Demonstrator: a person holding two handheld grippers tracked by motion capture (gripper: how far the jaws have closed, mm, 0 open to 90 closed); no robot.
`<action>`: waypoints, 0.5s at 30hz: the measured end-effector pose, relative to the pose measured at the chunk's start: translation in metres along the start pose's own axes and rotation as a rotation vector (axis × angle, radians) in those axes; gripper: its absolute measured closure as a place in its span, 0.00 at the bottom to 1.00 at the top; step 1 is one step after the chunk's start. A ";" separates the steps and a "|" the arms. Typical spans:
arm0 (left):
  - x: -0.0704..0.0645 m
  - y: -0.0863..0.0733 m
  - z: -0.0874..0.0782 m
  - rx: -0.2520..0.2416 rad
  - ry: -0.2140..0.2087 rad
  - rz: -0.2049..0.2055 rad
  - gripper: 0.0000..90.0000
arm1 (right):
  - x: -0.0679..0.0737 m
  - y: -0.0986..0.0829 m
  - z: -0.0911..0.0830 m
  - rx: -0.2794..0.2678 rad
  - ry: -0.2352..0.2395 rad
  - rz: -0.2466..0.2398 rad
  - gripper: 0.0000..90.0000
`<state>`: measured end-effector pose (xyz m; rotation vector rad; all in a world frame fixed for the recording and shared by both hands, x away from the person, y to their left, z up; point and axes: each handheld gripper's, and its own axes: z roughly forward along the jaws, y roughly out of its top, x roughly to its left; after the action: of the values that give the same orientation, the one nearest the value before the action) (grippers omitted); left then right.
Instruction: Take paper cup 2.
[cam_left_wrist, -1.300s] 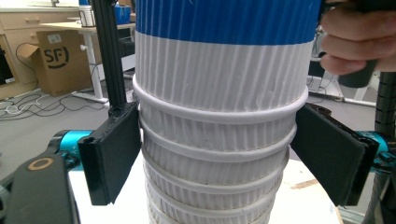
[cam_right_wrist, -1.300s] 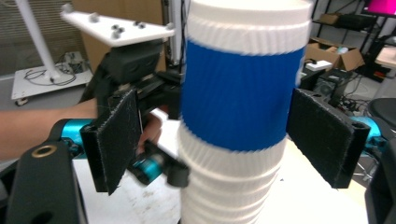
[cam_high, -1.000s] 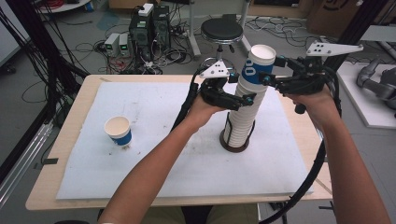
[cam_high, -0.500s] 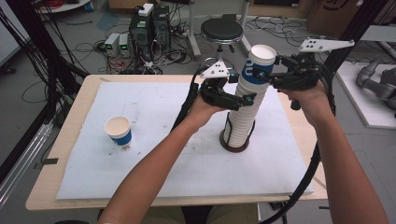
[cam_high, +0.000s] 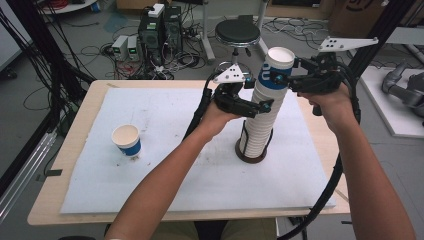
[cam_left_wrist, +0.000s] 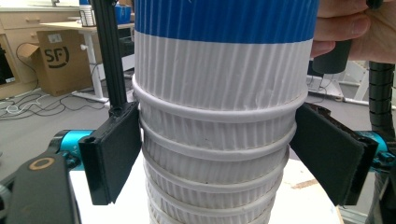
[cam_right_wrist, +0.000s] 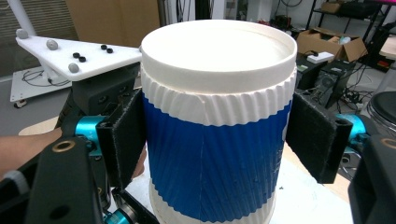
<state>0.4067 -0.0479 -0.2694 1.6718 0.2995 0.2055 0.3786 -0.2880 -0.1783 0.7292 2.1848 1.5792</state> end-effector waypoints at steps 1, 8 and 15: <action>0.000 0.000 0.000 0.000 0.000 0.000 0.19 | 0.000 0.000 0.000 0.000 0.000 0.001 0.29; 0.001 0.000 0.000 0.001 -0.001 0.001 0.19 | 0.001 0.001 0.000 0.000 -0.006 -0.003 0.29; 0.001 0.000 -0.001 0.001 0.002 -0.002 0.20 | 0.001 0.002 0.001 0.000 -0.008 0.003 0.30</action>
<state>0.4078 -0.0466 -0.2695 1.6721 0.3028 0.2056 0.3790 -0.2864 -0.1770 0.7386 2.1787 1.5751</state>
